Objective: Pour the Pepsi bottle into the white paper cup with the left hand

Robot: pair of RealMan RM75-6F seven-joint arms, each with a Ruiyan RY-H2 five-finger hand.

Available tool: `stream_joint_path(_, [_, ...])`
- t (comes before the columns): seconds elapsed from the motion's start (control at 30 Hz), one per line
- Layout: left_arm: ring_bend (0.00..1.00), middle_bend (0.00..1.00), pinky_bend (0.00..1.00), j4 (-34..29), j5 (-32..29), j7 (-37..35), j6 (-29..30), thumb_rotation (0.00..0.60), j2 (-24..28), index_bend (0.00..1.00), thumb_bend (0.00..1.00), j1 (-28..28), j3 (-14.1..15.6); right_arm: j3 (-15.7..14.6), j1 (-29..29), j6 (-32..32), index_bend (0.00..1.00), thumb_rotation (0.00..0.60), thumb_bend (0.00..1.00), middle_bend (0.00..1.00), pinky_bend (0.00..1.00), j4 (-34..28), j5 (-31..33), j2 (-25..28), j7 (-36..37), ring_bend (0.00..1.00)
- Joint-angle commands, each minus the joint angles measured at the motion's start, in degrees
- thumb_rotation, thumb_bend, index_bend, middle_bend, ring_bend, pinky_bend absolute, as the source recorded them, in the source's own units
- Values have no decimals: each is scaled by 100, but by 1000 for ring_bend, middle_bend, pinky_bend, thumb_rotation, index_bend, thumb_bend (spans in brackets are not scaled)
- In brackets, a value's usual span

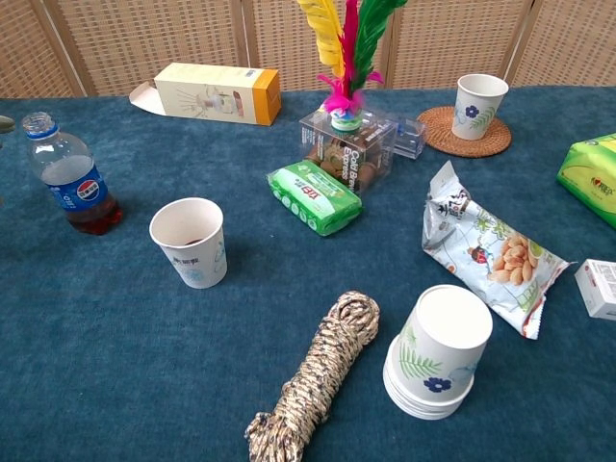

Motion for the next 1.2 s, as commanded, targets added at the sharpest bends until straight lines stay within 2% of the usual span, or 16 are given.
stream_joint_path(0.03, [0,0,0,77,-14,-8,-75,600,-90,0,331,-67,-10,4,2,-1,0,600,25,0,0,3,6,1,6,0])
stream_joint_path(0.73, [0,0,0,368,-59,7,-198,600,-632,0,331,-399,-112,26,20,-52,0,600,25,0,0,17,70,37,127,0])
stream_joint_path(1.2, [0,0,0,581,-2,-194,-157,600,-817,0,331,-489,-59,30,30,-83,0,600,24,0,0,20,106,49,172,0])
